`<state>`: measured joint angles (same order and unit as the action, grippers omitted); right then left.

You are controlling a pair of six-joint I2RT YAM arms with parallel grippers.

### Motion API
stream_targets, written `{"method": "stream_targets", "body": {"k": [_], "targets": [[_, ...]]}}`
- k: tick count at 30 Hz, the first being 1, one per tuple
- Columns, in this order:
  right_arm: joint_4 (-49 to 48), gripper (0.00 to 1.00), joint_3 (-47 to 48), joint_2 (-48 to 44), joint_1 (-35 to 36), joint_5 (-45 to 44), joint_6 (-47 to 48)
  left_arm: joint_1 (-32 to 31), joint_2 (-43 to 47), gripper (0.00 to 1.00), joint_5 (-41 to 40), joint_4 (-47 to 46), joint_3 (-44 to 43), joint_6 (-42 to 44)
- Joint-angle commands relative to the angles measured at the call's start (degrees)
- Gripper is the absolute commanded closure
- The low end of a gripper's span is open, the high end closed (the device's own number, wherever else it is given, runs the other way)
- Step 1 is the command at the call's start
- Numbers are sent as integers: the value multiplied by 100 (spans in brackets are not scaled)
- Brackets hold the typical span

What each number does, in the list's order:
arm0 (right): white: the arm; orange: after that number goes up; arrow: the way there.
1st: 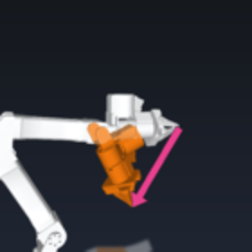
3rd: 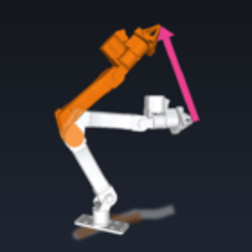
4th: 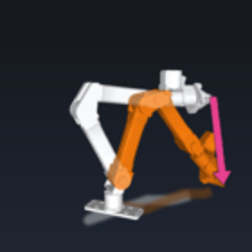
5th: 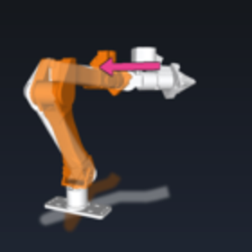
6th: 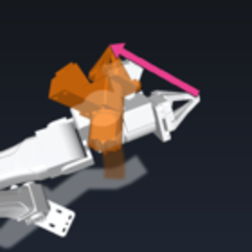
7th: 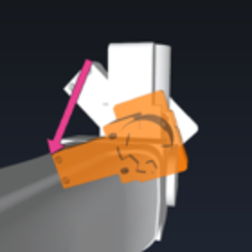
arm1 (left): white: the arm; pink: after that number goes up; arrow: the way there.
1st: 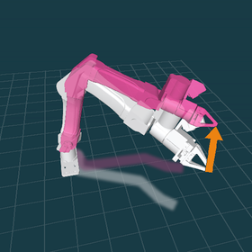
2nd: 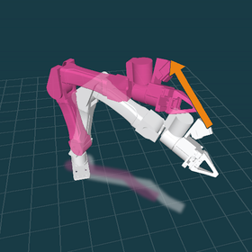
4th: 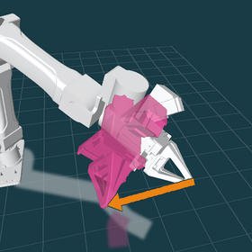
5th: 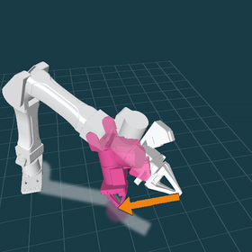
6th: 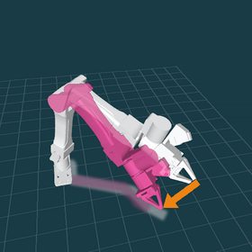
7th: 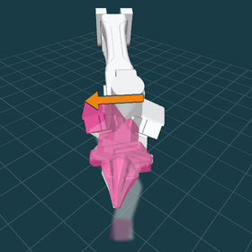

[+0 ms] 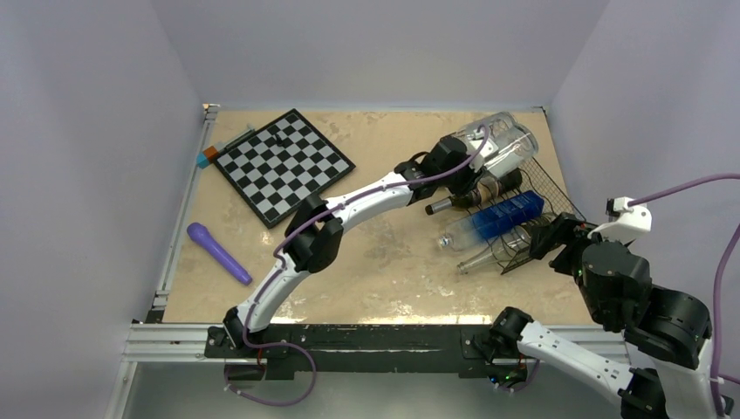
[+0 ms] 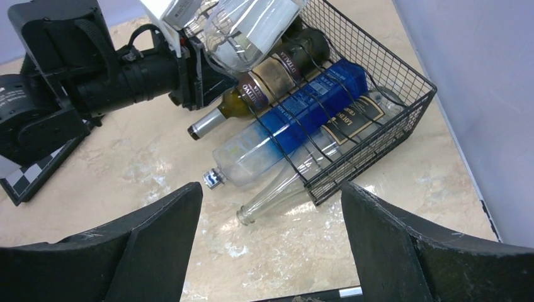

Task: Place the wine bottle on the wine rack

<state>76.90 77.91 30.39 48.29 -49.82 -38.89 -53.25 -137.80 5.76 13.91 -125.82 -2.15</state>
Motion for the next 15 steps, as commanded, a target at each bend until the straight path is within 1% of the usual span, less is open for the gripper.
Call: {"method": "stream_targets", "body": {"k": [1, 3, 5, 11, 13, 14, 15], "targets": [[222, 15, 25, -45, -4, 90, -359, 34, 214, 100, -156, -2138, -696, 534], [241, 15, 6, -66, -4, 111, -372, 34, 135, 100, -215, -2112, -762, 602], [267, 15, -4, -101, -4, 101, -406, 34, 97, 95, -243, -2076, -753, 679], [253, 15, -123, -233, -4, 87, -417, 11, 148, 59, -368, -2020, -578, 825], [277, 14, -166, -275, -4, 39, -443, -21, 266, 41, -454, -2117, -361, 973], [282, 14, -175, -300, -4, 13, -470, -34, 316, 37, -456, -2150, -280, 1044], [282, 14, -184, -323, 0, -4, -478, -36, 349, 34, -453, -2145, -224, 1096]]}}
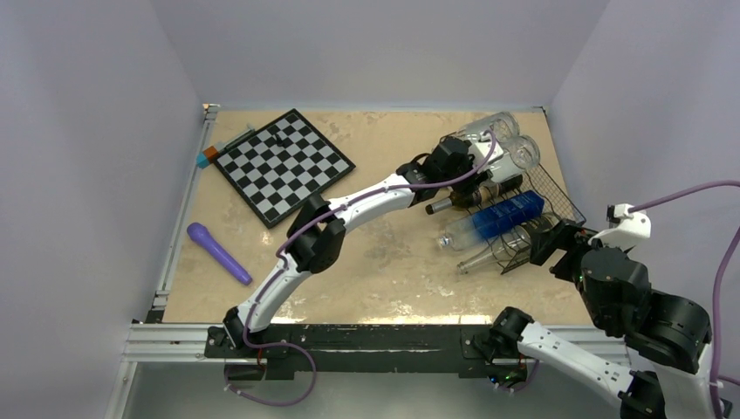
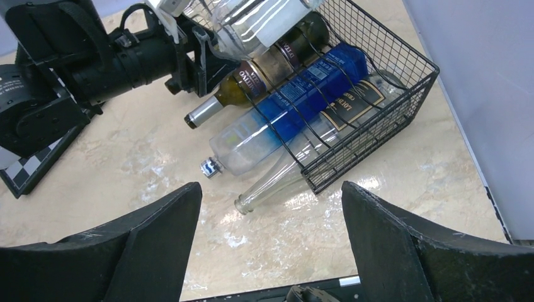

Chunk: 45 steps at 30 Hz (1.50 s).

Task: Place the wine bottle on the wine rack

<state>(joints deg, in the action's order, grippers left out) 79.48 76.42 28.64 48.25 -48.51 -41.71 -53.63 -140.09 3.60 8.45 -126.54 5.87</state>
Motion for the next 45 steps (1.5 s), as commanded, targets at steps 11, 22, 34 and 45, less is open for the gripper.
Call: {"method": "stream_targets", "body": {"k": [11, 22, 34, 45], "targets": [[-121, 13, -155, -215, 0, -77, -178, -34, 794, 16, -334, -1248, 20, 238], [-683, 3, 206, -186, 0, -46, 1009, -36, 1913, 1, -163, -1085, 722, -343], [-2719, 1, 488, -22, 2, -1154, 4008, 148, 5500, 1, -332, 30, 3981, -626], [-4750, 1, 569, 417, 0, -1219, 6162, 335, 8104, 1, -1536, 3034, 4863, -1321]]}}
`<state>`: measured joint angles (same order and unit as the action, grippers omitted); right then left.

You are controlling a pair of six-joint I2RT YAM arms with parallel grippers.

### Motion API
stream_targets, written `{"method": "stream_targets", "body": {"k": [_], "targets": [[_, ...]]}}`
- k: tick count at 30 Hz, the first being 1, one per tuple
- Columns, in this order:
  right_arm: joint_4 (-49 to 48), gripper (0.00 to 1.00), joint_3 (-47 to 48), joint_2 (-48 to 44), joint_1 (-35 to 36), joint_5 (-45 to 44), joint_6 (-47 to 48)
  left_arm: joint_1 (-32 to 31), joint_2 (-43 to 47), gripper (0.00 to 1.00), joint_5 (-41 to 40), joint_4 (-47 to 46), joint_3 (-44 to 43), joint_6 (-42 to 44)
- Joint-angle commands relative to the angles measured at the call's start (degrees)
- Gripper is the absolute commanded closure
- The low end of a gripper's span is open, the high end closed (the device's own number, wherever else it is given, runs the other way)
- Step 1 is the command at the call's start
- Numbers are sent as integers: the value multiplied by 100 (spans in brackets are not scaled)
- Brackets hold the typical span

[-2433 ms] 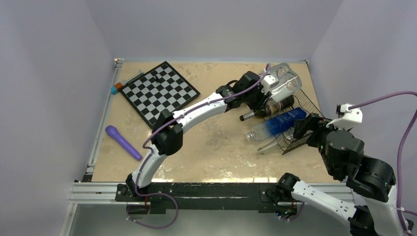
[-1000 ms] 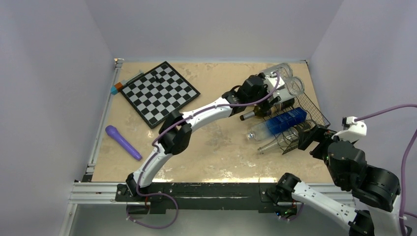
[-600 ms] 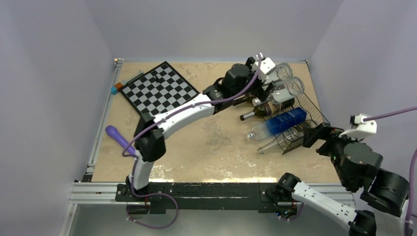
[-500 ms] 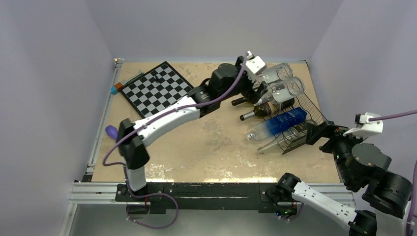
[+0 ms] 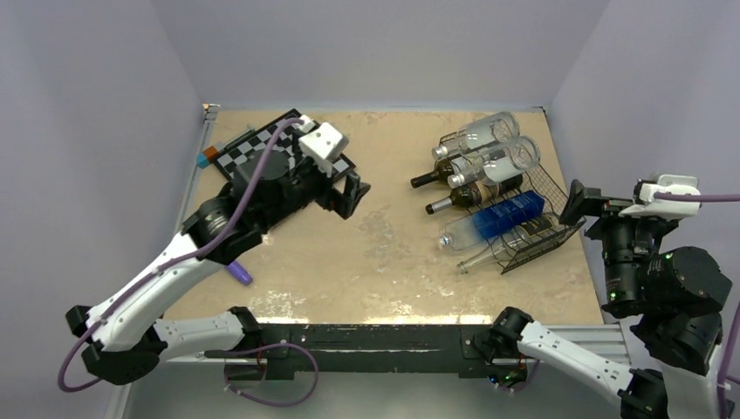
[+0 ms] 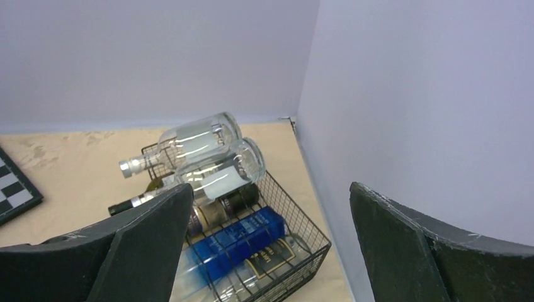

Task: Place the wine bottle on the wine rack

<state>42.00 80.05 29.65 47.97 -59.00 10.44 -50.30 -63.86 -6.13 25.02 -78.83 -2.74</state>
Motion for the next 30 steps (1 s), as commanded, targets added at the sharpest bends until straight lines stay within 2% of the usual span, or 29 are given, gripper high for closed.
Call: {"method": "stream_targets", "body": {"k": [1, 4, 8, 12, 21, 30], "targets": [[-1009, 1, 325, 404, 29, -168, 1015, 3, 635, 1, -611, 1604, 95, -572], [-642, 1, 847, 663, 29, -40, 933, 5, 1176, 1, -841, 2126, 115, -889], [329, 1, 1673, 979, 33, 324, 493, 3, 1824, 1, -1112, 2563, 74, -1007], [785, 1, 1997, 1092, 29, 462, 236, 3, 2167, 1, -1397, 2880, -272, -1107], [1073, 1, 1865, 968, 30, 539, -224, 2, 2311, 1, -1607, 3345, -1092, -952], [1024, 1, 1817, 884, 29, 835, -433, 4, 2082, 1, -1330, 3562, -1761, -636]]}}
